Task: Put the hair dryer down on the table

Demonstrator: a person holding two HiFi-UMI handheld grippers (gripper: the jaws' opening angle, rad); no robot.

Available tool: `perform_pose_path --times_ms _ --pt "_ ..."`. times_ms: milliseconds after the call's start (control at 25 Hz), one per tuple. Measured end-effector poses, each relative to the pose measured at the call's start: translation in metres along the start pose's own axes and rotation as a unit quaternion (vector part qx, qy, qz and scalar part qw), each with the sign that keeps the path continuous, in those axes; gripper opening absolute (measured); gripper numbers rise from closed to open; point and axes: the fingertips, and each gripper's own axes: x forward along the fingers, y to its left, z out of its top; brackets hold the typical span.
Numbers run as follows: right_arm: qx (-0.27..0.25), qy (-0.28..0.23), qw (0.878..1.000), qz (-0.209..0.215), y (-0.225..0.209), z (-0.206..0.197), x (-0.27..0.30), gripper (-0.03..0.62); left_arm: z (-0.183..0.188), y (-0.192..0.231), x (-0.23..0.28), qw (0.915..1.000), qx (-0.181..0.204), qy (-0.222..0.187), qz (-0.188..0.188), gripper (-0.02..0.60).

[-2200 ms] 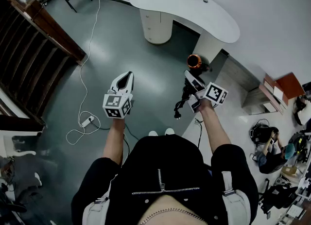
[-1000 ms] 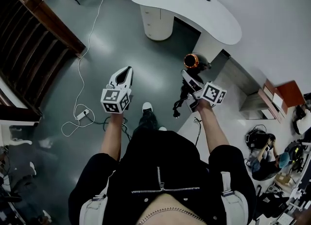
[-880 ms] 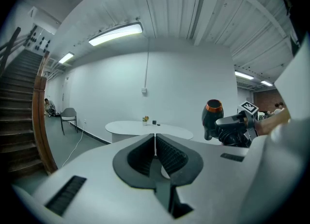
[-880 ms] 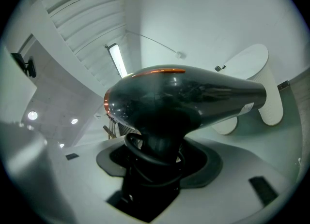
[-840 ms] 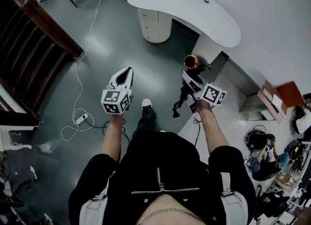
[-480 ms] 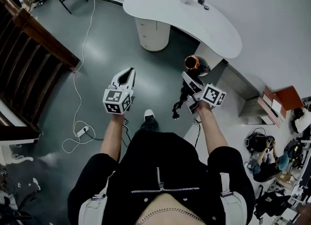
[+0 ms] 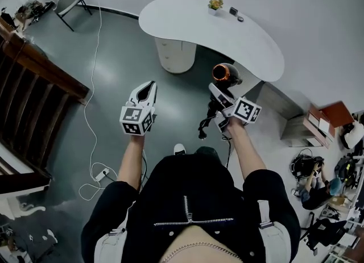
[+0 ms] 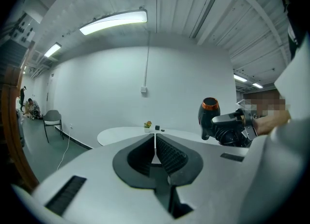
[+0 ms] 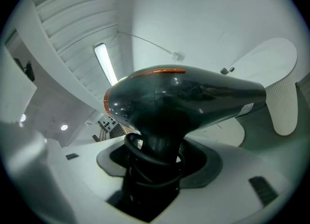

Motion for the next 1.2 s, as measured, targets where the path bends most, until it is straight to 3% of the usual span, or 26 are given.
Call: perform_pose_path --times_ms 280,720,1200 --pt "-0.005 0.001 1.000 -0.009 -0.008 0.007 0.036 0.259 -0.001 0.036 0.027 0.9999 -0.012 0.002 -0.007 0.028" --pt "0.008 0.003 1.000 -0.027 -0.055 0.035 0.092 0.259 -0.005 0.077 0.098 0.9995 -0.016 0.022 -0.016 0.028" --pt "0.021 -0.018 0.999 -0.036 -0.149 0.155 0.166 0.259 0.035 0.098 0.269 0.9990 0.003 0.027 -0.035 0.028"
